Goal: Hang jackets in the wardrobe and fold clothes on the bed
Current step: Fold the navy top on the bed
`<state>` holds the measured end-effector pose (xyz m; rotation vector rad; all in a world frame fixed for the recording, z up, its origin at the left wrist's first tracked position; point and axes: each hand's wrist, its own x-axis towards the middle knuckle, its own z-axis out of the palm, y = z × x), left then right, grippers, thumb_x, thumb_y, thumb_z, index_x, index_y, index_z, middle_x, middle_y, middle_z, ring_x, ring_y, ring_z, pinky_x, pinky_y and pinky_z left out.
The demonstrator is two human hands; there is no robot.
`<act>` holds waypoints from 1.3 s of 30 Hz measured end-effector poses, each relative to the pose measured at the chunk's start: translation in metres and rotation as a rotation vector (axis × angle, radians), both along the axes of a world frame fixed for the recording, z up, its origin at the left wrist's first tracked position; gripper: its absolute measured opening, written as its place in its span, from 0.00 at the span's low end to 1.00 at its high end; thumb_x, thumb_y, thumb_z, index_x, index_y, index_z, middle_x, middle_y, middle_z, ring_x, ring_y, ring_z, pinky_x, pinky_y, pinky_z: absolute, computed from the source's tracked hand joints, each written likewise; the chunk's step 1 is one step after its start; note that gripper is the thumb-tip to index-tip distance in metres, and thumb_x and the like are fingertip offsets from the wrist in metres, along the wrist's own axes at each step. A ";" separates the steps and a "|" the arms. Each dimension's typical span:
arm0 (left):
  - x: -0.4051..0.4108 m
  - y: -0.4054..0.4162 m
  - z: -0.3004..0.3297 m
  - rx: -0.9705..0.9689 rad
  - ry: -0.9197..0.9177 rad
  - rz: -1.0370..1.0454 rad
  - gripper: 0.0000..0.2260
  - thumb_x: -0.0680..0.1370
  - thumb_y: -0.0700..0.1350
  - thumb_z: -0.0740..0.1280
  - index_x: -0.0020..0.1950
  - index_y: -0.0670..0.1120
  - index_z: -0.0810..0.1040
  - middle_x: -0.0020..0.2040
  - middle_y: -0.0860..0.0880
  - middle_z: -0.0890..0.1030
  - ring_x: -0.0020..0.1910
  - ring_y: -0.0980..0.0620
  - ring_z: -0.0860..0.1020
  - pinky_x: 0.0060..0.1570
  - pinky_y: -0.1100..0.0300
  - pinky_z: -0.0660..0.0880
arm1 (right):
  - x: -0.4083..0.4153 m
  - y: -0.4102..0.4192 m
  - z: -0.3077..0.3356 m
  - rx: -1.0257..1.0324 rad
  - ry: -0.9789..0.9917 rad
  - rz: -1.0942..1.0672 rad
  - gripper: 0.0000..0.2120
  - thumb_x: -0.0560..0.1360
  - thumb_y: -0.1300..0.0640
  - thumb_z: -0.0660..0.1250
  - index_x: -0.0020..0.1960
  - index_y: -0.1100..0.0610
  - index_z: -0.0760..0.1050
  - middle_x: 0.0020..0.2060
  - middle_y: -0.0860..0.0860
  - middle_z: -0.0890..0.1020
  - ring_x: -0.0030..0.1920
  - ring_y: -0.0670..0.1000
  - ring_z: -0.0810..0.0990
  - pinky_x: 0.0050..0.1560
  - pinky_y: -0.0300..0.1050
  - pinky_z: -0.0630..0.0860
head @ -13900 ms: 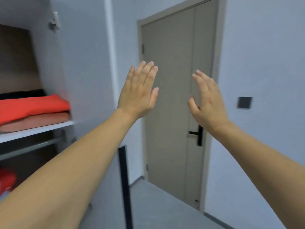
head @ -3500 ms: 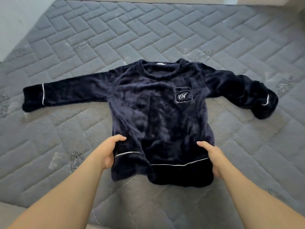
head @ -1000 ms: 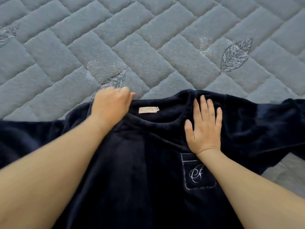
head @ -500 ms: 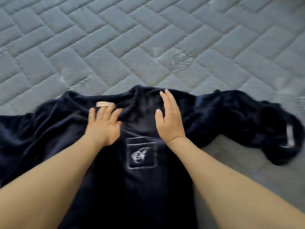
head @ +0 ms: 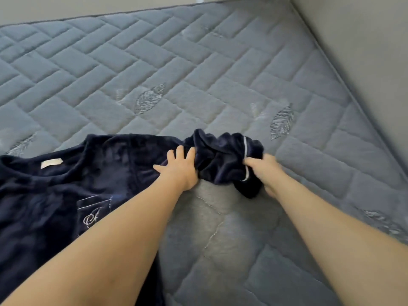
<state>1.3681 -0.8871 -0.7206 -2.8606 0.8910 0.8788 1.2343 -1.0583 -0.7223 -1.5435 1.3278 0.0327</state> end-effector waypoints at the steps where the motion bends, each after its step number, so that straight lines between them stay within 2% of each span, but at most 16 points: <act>1: -0.003 0.002 0.003 -0.010 -0.017 -0.002 0.30 0.79 0.46 0.57 0.78 0.57 0.48 0.79 0.50 0.48 0.76 0.41 0.47 0.65 0.28 0.57 | 0.002 0.000 0.008 0.090 -0.129 -0.054 0.19 0.71 0.53 0.70 0.59 0.58 0.76 0.58 0.61 0.80 0.57 0.61 0.79 0.58 0.55 0.77; 4: -0.002 0.020 0.016 -0.127 -0.039 -0.016 0.28 0.80 0.44 0.57 0.78 0.56 0.51 0.77 0.49 0.54 0.73 0.40 0.56 0.64 0.35 0.65 | -0.002 -0.027 0.056 0.114 -0.428 -0.331 0.07 0.72 0.63 0.65 0.47 0.54 0.74 0.41 0.54 0.81 0.40 0.51 0.82 0.42 0.45 0.80; 6: -0.007 0.027 0.023 -0.315 -0.119 0.009 0.28 0.80 0.45 0.59 0.79 0.53 0.53 0.76 0.48 0.57 0.71 0.38 0.61 0.62 0.36 0.68 | -0.021 -0.061 0.091 -0.143 -0.563 -0.410 0.11 0.71 0.66 0.62 0.42 0.50 0.72 0.36 0.47 0.78 0.32 0.40 0.77 0.35 0.38 0.75; 8: -0.023 0.018 0.026 -0.397 -0.202 -0.027 0.29 0.80 0.48 0.59 0.79 0.55 0.51 0.77 0.48 0.55 0.73 0.38 0.58 0.63 0.33 0.66 | -0.051 -0.088 0.114 -0.450 -0.529 -0.213 0.11 0.68 0.63 0.60 0.40 0.47 0.70 0.35 0.42 0.75 0.31 0.36 0.73 0.37 0.35 0.70; 10: -0.045 0.001 0.020 -0.304 -0.163 -0.047 0.31 0.80 0.54 0.57 0.78 0.62 0.43 0.79 0.53 0.46 0.77 0.44 0.47 0.65 0.27 0.58 | -0.076 -0.102 0.116 -0.592 -0.413 -0.048 0.11 0.65 0.60 0.59 0.42 0.46 0.67 0.36 0.41 0.72 0.35 0.37 0.71 0.37 0.30 0.67; 12: -0.064 -0.014 0.007 -0.079 -0.012 0.017 0.35 0.77 0.62 0.55 0.75 0.66 0.35 0.78 0.58 0.36 0.77 0.48 0.36 0.65 0.23 0.48 | -0.093 -0.104 0.099 -0.526 -0.384 -0.055 0.17 0.64 0.58 0.62 0.52 0.48 0.68 0.44 0.43 0.74 0.43 0.37 0.72 0.47 0.30 0.69; 15: -0.082 -0.024 -0.015 0.083 0.114 0.084 0.42 0.69 0.73 0.53 0.73 0.66 0.29 0.75 0.57 0.27 0.75 0.46 0.27 0.62 0.22 0.40 | -0.109 -0.097 0.058 -0.222 -0.110 -0.181 0.35 0.71 0.48 0.69 0.74 0.53 0.59 0.66 0.54 0.72 0.64 0.54 0.72 0.66 0.50 0.68; 18: -0.089 -0.024 -0.023 0.087 0.116 0.060 0.44 0.63 0.80 0.47 0.70 0.68 0.26 0.72 0.58 0.22 0.72 0.46 0.24 0.60 0.21 0.38 | -0.119 -0.090 0.029 0.121 0.212 -0.228 0.45 0.74 0.33 0.64 0.78 0.59 0.54 0.74 0.57 0.65 0.71 0.59 0.67 0.70 0.53 0.65; 20: -0.088 -0.018 -0.023 0.059 0.111 0.063 0.41 0.63 0.81 0.43 0.69 0.70 0.27 0.72 0.60 0.23 0.72 0.47 0.24 0.60 0.21 0.37 | -0.115 -0.088 0.025 0.253 0.220 -0.132 0.38 0.75 0.39 0.67 0.75 0.61 0.62 0.69 0.58 0.72 0.65 0.59 0.74 0.66 0.54 0.70; 23: -0.086 -0.012 -0.023 -0.004 0.110 0.094 0.33 0.68 0.78 0.39 0.70 0.73 0.31 0.75 0.61 0.27 0.74 0.49 0.26 0.60 0.22 0.36 | -0.102 -0.099 0.034 0.132 0.057 -0.203 0.19 0.75 0.60 0.69 0.65 0.61 0.73 0.55 0.61 0.80 0.53 0.60 0.80 0.58 0.57 0.76; 26: -0.083 -0.014 -0.016 -0.034 0.110 0.217 0.28 0.72 0.75 0.39 0.71 0.73 0.34 0.76 0.61 0.30 0.75 0.48 0.28 0.61 0.22 0.36 | -0.104 -0.119 0.045 -0.207 0.040 -0.305 0.21 0.75 0.63 0.64 0.67 0.58 0.69 0.61 0.60 0.77 0.59 0.61 0.77 0.61 0.56 0.75; 28: -0.080 -0.013 -0.014 -0.031 0.109 0.290 0.28 0.74 0.73 0.40 0.72 0.72 0.35 0.77 0.60 0.31 0.75 0.48 0.29 0.61 0.22 0.37 | -0.114 -0.120 0.042 -0.312 0.303 -0.165 0.27 0.75 0.59 0.65 0.71 0.59 0.62 0.66 0.61 0.71 0.63 0.62 0.73 0.63 0.55 0.71; 31: -0.073 -0.006 -0.017 -0.036 0.105 0.258 0.29 0.76 0.70 0.43 0.74 0.70 0.34 0.77 0.59 0.31 0.75 0.48 0.28 0.63 0.24 0.36 | -0.112 -0.090 0.033 -0.245 0.711 0.035 0.44 0.73 0.52 0.69 0.78 0.57 0.44 0.75 0.59 0.52 0.70 0.62 0.62 0.69 0.55 0.63; 33: -0.068 0.004 -0.019 -0.059 0.085 0.182 0.29 0.77 0.70 0.44 0.74 0.69 0.34 0.77 0.58 0.31 0.76 0.49 0.29 0.65 0.26 0.35 | -0.098 -0.064 0.025 -0.477 0.687 0.193 0.43 0.74 0.48 0.65 0.79 0.56 0.42 0.77 0.57 0.47 0.74 0.62 0.54 0.73 0.61 0.55; 36: -0.057 0.038 -0.022 -0.025 0.009 0.084 0.30 0.76 0.71 0.42 0.74 0.68 0.33 0.77 0.58 0.31 0.76 0.50 0.30 0.66 0.28 0.33 | -0.069 -0.032 0.010 -0.678 0.499 0.647 0.36 0.79 0.43 0.57 0.79 0.54 0.45 0.78 0.55 0.51 0.77 0.58 0.49 0.75 0.61 0.44; 39: -0.046 0.082 -0.030 0.041 -0.008 0.091 0.31 0.74 0.73 0.40 0.73 0.69 0.33 0.76 0.60 0.28 0.74 0.55 0.28 0.65 0.26 0.34 | -0.047 -0.036 -0.003 -0.609 0.463 0.873 0.33 0.78 0.37 0.57 0.77 0.51 0.56 0.74 0.55 0.63 0.75 0.56 0.59 0.75 0.58 0.51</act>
